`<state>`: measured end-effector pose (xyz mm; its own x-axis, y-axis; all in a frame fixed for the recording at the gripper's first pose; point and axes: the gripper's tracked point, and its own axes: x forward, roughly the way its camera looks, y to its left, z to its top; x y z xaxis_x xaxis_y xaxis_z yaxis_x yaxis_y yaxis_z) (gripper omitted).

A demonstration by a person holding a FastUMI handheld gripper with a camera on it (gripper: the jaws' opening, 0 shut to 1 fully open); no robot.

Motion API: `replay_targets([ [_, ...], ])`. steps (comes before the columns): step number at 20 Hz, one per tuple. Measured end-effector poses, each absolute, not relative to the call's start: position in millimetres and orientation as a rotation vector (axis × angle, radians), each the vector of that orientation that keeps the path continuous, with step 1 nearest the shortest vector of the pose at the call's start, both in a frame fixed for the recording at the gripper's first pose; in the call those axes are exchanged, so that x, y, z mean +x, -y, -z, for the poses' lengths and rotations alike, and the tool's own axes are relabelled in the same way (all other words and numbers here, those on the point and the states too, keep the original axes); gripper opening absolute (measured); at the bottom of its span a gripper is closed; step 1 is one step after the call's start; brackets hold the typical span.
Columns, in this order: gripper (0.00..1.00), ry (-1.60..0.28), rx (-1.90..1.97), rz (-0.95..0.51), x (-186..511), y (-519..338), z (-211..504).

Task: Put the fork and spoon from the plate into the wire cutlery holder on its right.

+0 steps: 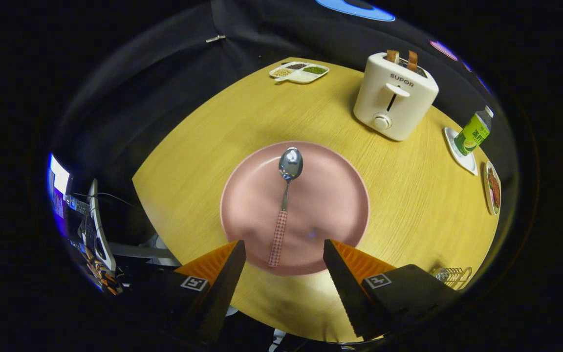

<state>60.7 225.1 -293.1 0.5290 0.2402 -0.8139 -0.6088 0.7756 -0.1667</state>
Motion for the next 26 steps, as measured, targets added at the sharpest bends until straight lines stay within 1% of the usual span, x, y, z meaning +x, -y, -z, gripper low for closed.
replay_targets([
  [2,0.98,-0.898,-0.48,-0.511,64.9,-224.0,305.4],
  [4,0.94,-0.92,-0.486,-0.496,66.1,-225.4,315.6],
  [5,0.85,-0.934,-0.497,-0.497,63.9,-225.2,320.3],
  [6,0.8,-0.941,-0.509,-0.499,63.5,-226.7,324.0],
  [7,0.77,-0.943,-0.517,-0.503,63.2,-228.1,326.1],
  [8,0.77,-0.943,-0.523,-0.503,63.7,-229.4,327.8],
  [9,0.72,-0.947,-0.525,-0.502,63.1,-231.1,330.7],
  [10,0.67,-0.95,-0.528,-0.499,63.1,-232.1,332.7],
  [11,0.54,-0.947,-0.526,-0.492,63.0,-231.8,334.3],
  [12,0.5,-0.948,-0.522,-0.496,63.6,-233.6,334.4],
  [13,0.48,-0.956,-0.523,-0.495,64.5,-234.6,338.4],
  [15,0.32,-0.949,-0.529,-0.495,65.0,-233.6,338.5],
  [17,0.28,-0.959,-0.518,-0.5,65.1,-233.5,337.9],
  [19,0.27,-0.961,-0.502,-0.495,61.2,-227.6,323.4],
  [20,0.18,-0.965,-0.495,-0.497,68.3,-230.8,336.5],
  [21,0.17,-0.972,-0.488,-0.507,69.9,-231.5,337.9],
  [25,0.1,-1.008,-0.457,-0.552,66.9,-229.7,335.1],
  [26,0.1,-1.007,-0.45,-0.556,67.8,-229.0,332.3],
])
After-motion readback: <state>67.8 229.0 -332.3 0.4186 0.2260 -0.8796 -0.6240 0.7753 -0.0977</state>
